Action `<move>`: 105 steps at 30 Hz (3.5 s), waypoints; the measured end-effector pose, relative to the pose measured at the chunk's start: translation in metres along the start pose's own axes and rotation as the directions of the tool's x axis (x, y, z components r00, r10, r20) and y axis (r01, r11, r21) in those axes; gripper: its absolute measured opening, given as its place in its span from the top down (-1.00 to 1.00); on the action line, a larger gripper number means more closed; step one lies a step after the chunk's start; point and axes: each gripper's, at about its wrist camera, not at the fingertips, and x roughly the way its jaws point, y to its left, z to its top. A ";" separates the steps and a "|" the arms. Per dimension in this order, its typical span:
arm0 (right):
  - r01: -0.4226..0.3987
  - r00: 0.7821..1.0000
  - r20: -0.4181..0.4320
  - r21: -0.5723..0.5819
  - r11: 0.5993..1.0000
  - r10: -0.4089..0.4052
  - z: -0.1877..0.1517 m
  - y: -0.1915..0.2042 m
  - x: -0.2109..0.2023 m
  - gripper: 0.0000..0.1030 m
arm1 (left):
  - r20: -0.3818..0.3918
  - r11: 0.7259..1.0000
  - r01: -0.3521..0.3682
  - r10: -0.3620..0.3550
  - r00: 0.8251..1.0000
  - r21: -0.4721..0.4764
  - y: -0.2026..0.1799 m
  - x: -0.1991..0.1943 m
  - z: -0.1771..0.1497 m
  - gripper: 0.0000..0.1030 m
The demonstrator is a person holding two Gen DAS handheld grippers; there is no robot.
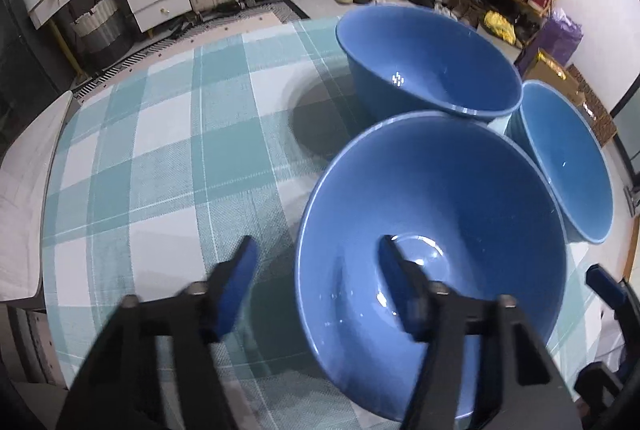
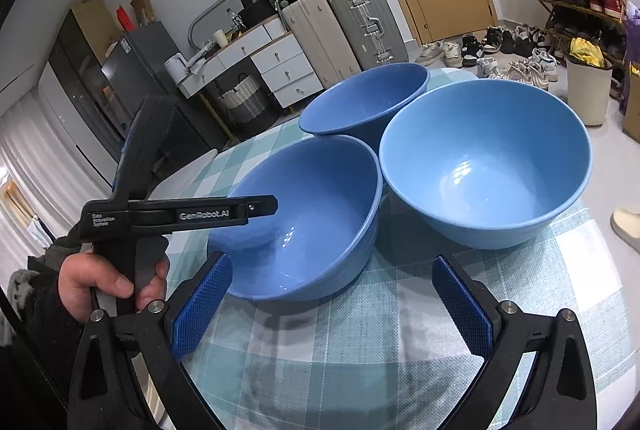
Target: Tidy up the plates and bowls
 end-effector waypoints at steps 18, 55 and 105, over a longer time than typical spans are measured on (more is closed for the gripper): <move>0.019 1.000 -0.023 0.009 1.000 -0.019 -0.004 0.000 0.003 -0.98 | -0.096 0.998 0.058 -0.058 0.994 0.000 0.003 0.004 -0.012 0.82; 0.124 0.975 -0.172 -0.105 0.987 -0.141 -0.011 0.042 0.055 0.62 | -0.080 0.994 0.106 -0.109 0.991 -0.040 0.028 -0.036 -0.077 0.79; 0.166 0.967 -0.195 -0.024 0.986 -0.167 -0.107 -0.012 -0.087 0.72 | -0.032 0.988 0.155 -0.155 0.987 0.000 -0.074 -0.081 -0.182 0.77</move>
